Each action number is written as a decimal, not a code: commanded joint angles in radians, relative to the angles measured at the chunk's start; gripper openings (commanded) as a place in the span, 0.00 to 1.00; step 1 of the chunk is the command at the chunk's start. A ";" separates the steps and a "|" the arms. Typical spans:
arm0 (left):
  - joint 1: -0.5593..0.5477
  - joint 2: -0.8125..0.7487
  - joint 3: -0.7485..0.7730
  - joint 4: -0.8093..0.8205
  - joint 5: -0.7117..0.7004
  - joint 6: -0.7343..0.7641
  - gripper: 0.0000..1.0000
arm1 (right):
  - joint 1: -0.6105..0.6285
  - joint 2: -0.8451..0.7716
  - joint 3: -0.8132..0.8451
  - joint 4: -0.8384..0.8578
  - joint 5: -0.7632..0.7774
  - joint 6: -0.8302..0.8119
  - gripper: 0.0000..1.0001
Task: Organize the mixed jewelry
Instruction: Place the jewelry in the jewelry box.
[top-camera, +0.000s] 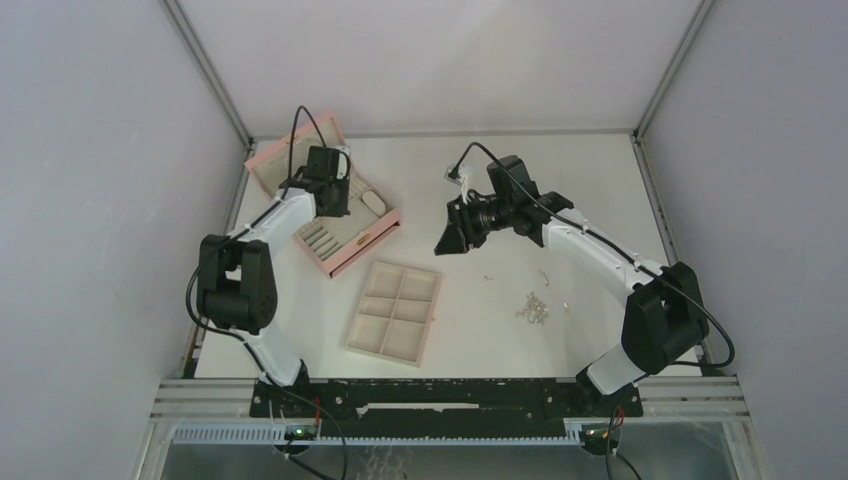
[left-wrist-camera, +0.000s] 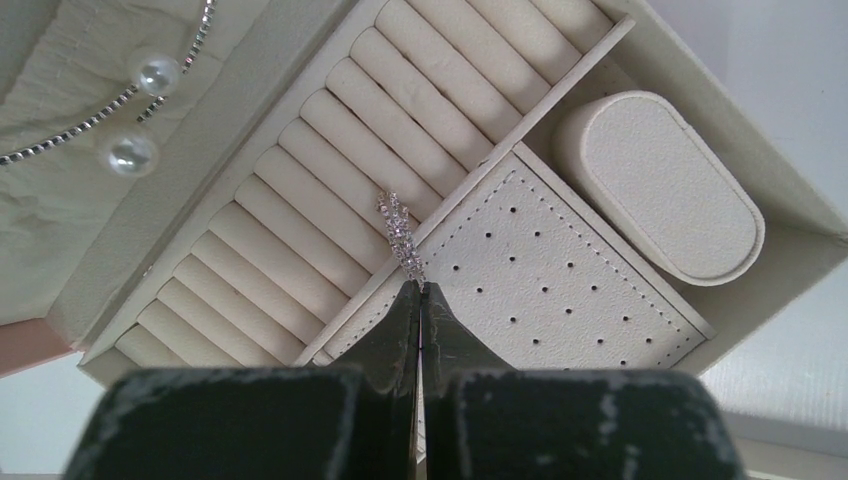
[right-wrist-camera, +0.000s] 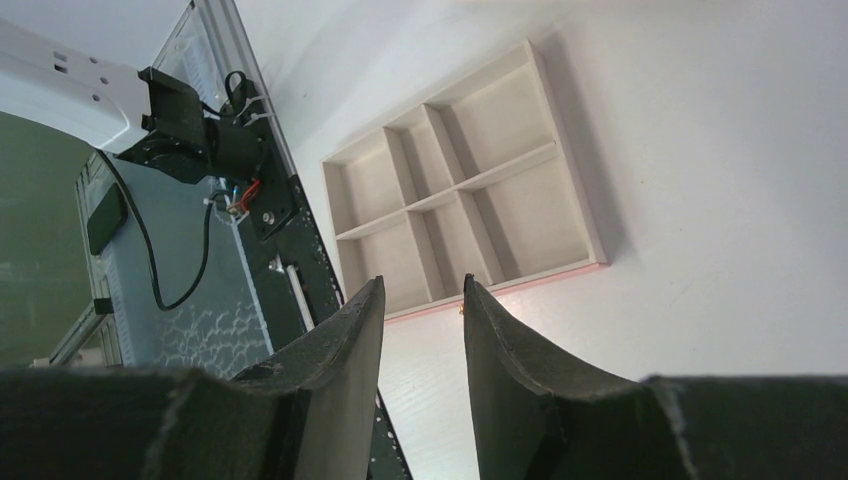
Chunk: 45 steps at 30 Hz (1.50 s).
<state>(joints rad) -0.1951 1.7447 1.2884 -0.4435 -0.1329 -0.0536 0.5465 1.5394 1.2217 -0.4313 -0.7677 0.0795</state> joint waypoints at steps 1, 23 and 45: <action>-0.007 -0.016 -0.016 0.035 -0.019 0.002 0.00 | 0.009 -0.001 0.038 0.017 -0.010 -0.014 0.43; -0.023 -0.041 0.022 -0.042 -0.033 -0.006 0.28 | 0.011 -0.021 0.038 0.013 0.019 -0.015 0.44; -0.035 -0.376 0.079 -0.107 0.055 -0.086 0.43 | -0.128 -0.337 -0.153 0.088 0.448 0.156 0.48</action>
<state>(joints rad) -0.2153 1.4826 1.3239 -0.5499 -0.1230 -0.0948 0.5186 1.3682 1.1820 -0.4641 -0.4828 0.1123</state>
